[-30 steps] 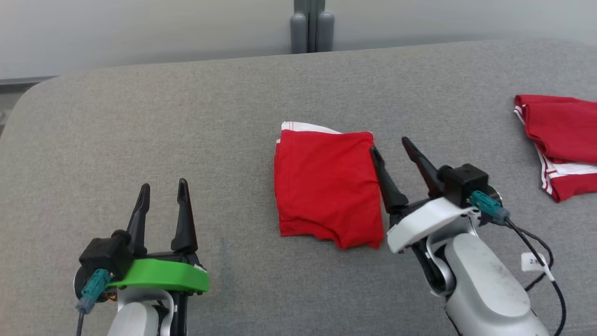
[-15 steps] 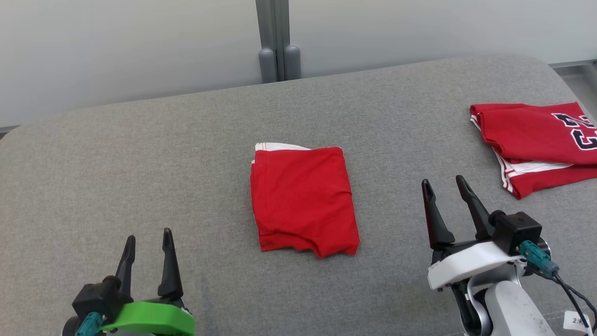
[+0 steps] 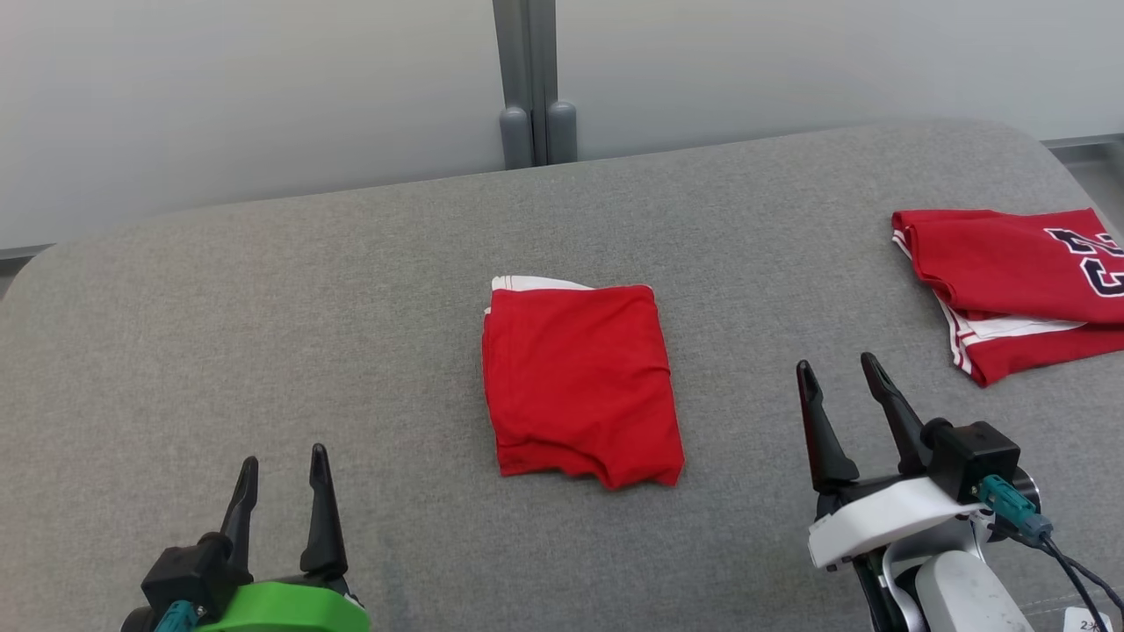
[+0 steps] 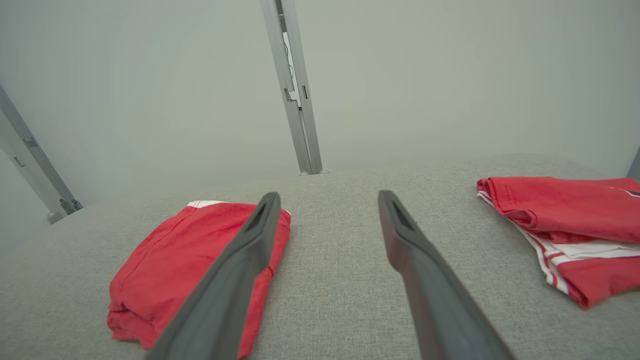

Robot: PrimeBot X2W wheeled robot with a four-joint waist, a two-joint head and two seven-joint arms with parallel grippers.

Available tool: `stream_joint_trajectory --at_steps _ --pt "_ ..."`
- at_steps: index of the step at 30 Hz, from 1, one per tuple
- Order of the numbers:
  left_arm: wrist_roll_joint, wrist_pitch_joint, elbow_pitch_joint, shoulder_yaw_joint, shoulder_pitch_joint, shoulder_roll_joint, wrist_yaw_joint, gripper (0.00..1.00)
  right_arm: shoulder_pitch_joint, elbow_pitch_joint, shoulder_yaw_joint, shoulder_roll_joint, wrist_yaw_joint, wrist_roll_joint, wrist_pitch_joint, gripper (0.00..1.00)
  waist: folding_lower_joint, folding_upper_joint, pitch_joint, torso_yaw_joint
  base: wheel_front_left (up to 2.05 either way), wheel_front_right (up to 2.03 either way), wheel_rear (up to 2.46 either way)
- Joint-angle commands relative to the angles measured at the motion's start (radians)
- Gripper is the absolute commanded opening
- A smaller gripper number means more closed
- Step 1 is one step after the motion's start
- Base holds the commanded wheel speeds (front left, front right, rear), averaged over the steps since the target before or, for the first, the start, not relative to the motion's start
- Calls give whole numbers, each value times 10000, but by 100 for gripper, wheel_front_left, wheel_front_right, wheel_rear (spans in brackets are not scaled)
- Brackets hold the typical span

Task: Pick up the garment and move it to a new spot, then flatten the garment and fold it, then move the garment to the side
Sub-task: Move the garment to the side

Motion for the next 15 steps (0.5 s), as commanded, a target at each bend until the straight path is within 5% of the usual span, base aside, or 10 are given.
stream_joint_trajectory --at_steps 1,15 --pt "41 -3 -7 40 153 1 -44 100 164 22 13 -11 -2 -17 -28 100 0 0 -9 25 0 0 0" --pt "89 -3 -101 -230 -77 -22 -62 100 -605 897 -265 -12 -2 -258 778 100 0 0 318 524 0 0 0"
